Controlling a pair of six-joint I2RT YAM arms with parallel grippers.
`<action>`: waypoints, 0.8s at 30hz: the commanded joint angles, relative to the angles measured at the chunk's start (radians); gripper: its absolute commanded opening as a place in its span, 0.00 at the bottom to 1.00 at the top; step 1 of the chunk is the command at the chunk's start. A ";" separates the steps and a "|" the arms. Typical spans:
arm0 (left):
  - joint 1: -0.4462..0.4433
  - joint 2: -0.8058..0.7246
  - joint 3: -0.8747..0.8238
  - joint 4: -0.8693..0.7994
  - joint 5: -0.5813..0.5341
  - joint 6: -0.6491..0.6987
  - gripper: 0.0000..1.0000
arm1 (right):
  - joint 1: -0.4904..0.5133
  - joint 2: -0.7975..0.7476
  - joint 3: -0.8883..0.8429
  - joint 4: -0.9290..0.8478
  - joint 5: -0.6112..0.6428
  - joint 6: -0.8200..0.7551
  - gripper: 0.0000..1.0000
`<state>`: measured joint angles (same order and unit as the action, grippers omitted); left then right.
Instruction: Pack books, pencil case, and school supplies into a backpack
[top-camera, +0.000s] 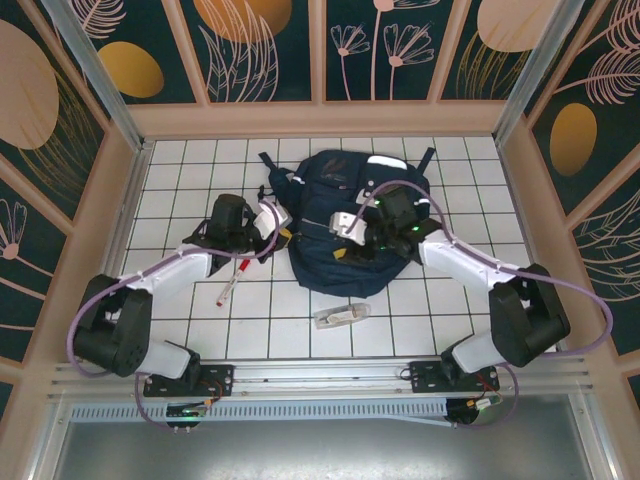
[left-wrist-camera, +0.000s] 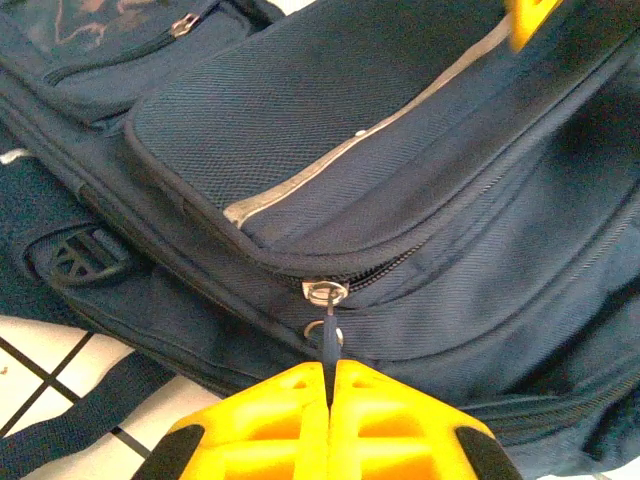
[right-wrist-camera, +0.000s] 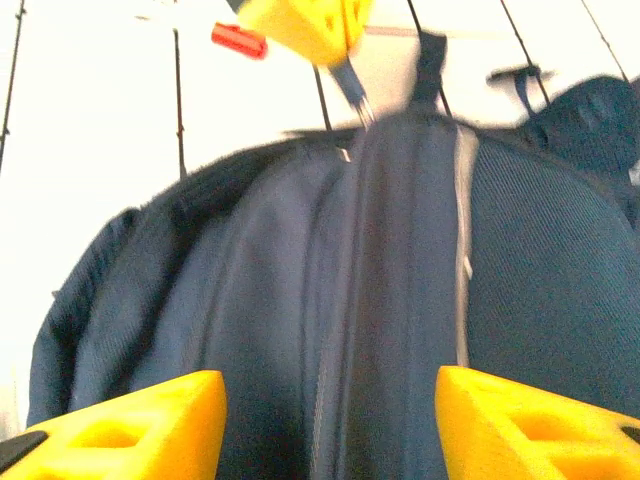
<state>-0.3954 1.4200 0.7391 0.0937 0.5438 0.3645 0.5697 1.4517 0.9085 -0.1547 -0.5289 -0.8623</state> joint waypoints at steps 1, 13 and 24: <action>-0.005 -0.044 -0.030 0.063 0.059 -0.025 0.00 | 0.060 0.062 0.031 0.128 0.082 0.176 0.57; -0.003 -0.001 0.046 -0.032 -0.014 0.049 0.00 | 0.107 0.132 0.059 0.019 0.283 -0.092 0.00; 0.065 0.144 0.153 0.022 -0.082 0.142 0.00 | 0.071 -0.016 0.044 -0.205 0.075 -0.532 0.00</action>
<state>-0.3706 1.4933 0.8131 0.1013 0.5381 0.4492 0.6430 1.4643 0.9443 -0.2386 -0.3851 -1.2358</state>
